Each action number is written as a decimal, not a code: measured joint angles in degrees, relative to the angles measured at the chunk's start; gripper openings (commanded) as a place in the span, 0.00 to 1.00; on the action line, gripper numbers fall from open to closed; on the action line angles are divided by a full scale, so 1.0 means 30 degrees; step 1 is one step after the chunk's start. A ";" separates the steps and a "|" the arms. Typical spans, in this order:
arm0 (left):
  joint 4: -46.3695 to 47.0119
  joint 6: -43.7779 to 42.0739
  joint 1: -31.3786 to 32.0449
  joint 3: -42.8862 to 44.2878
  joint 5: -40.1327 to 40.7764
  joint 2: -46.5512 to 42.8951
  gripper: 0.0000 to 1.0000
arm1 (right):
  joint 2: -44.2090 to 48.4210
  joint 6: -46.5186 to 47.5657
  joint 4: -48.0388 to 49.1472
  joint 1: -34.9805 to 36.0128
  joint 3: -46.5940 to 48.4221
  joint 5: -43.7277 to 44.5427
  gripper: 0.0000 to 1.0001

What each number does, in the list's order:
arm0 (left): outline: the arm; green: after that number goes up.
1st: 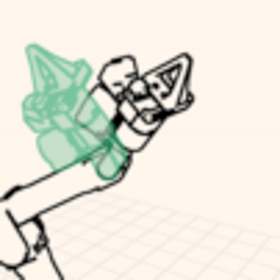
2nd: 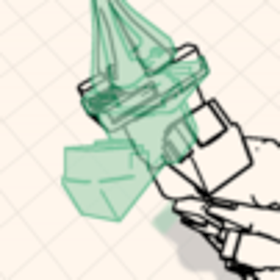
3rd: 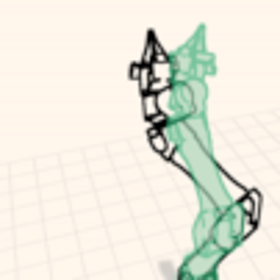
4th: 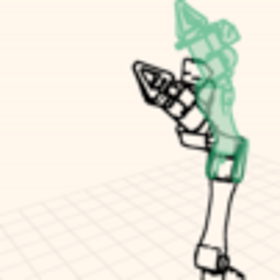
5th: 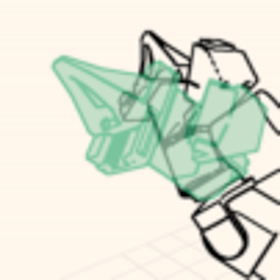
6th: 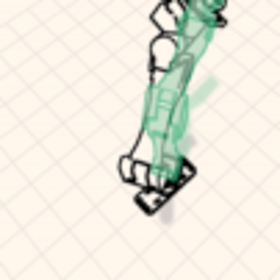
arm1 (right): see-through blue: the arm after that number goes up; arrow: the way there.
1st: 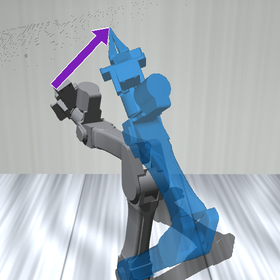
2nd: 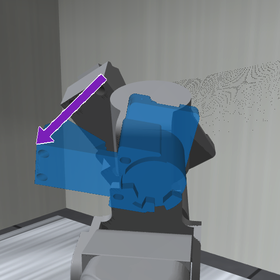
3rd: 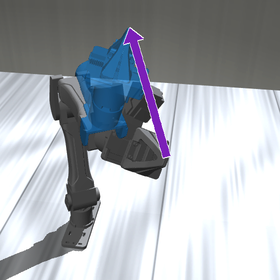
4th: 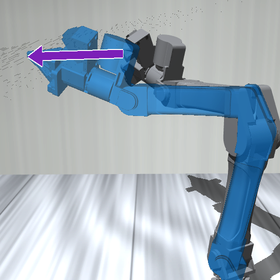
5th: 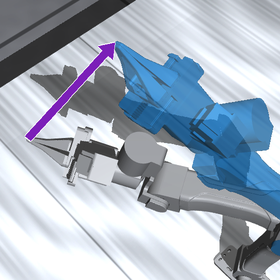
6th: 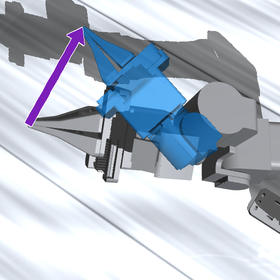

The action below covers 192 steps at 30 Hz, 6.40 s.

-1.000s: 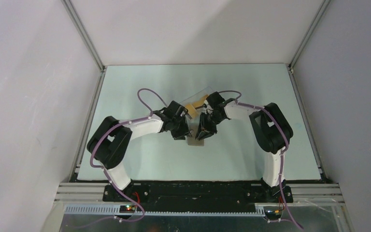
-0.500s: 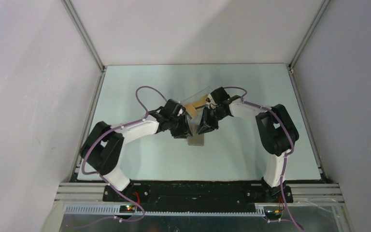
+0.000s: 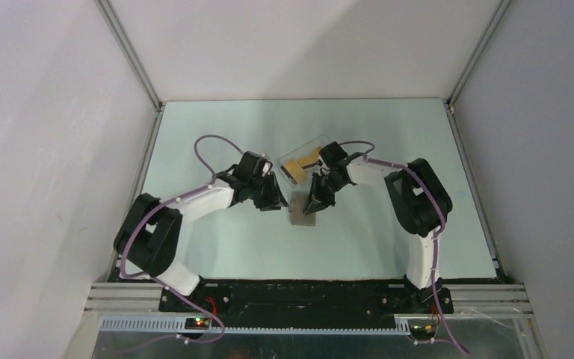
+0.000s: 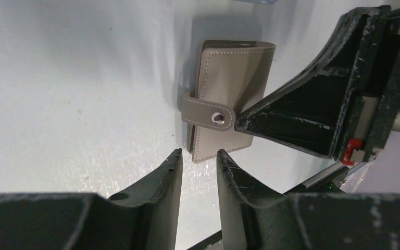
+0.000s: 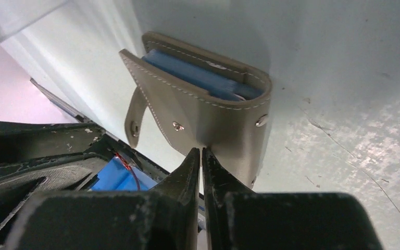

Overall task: Put the credit cards into the card holder
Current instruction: Close the card holder at the center of the board.

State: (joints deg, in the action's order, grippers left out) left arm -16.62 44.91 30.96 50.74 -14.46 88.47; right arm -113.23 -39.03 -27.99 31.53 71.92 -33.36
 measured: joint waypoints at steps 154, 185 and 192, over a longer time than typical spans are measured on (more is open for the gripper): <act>-0.4677 -0.2477 0.2936 0.7023 0.3104 0.6557 0.10 | -0.0452 -0.0474 -0.1013 0.0131 0.0612 -0.0459 0.32; -0.4750 -0.2470 0.2936 0.7169 0.3104 0.6681 0.10 | 0.1202 -0.1151 0.0015 -0.0211 -0.1479 0.0809 0.68; -0.4801 -0.2477 0.2936 0.7278 0.3111 0.6761 0.10 | 0.0772 -0.1829 0.0219 -0.0393 -0.1472 0.0372 0.64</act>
State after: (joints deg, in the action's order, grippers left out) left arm -31.03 37.47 39.77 72.58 -5.13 108.75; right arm -110.91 -44.51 -27.33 30.35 67.51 -32.25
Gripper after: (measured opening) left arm 0.101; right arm 0.647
